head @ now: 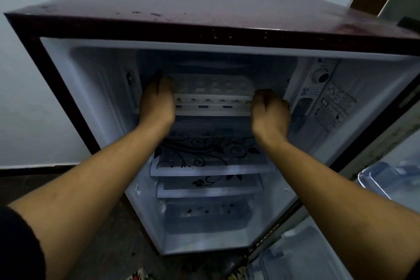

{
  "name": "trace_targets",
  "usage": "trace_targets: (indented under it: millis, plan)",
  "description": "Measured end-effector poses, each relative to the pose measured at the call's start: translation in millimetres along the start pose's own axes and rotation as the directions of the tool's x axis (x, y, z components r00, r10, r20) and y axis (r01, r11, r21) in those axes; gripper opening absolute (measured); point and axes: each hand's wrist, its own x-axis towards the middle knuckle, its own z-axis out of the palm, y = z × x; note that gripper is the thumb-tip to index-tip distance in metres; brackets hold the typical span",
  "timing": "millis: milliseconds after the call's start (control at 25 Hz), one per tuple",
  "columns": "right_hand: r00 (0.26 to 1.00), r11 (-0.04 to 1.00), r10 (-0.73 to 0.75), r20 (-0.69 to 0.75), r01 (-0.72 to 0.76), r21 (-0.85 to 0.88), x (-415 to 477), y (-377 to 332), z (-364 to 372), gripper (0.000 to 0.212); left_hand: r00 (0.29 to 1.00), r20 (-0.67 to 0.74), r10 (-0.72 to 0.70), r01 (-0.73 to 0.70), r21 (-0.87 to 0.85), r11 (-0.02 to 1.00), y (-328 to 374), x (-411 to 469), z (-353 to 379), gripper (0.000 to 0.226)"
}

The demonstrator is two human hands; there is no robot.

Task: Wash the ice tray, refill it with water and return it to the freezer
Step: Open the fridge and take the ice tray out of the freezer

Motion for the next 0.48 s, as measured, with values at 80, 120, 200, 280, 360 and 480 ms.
trace_targets:
  millis: [80, 120, 200, 280, 360, 480]
  plan:
    - [0.994, 0.977, 0.106, -0.03, -0.098, 0.19, -3, -1, -5, 0.034, 0.997, -0.028, -0.076, 0.071, -0.164, 0.984, 7, -12, 0, 0.054]
    - [0.982, 0.942, 0.187, -0.033, -0.17, 0.288, -3, -2, -8, 0.032, 0.99, -0.047, -0.131, 0.116, -0.237, 0.965, 10, -18, -1, 0.049]
    - [0.923, 0.805, 0.384, -0.016, -0.326, 0.496, -1, -7, -16, 0.026, 0.965, -0.088, -0.247, 0.197, -0.381, 0.903, 14, -27, -2, 0.038]
    - [0.851, 0.654, 0.523, 0.047, -0.436, 0.618, -2, -9, -25, 0.023, 0.933, -0.098, -0.347, 0.253, -0.509, 0.823, 18, -33, -7, 0.035]
    - [0.815, 0.587, 0.568, 0.117, -0.501, 0.636, -5, -9, -32, 0.02, 0.912, -0.097, -0.398, 0.276, -0.573, 0.772, 23, -39, -12, 0.035]
    - [0.784, 0.568, 0.577, 0.227, -0.585, 0.579, -11, -10, -38, 0.019, 0.9, -0.076, -0.43, 0.304, -0.596, 0.743, 27, -46, -17, 0.034]
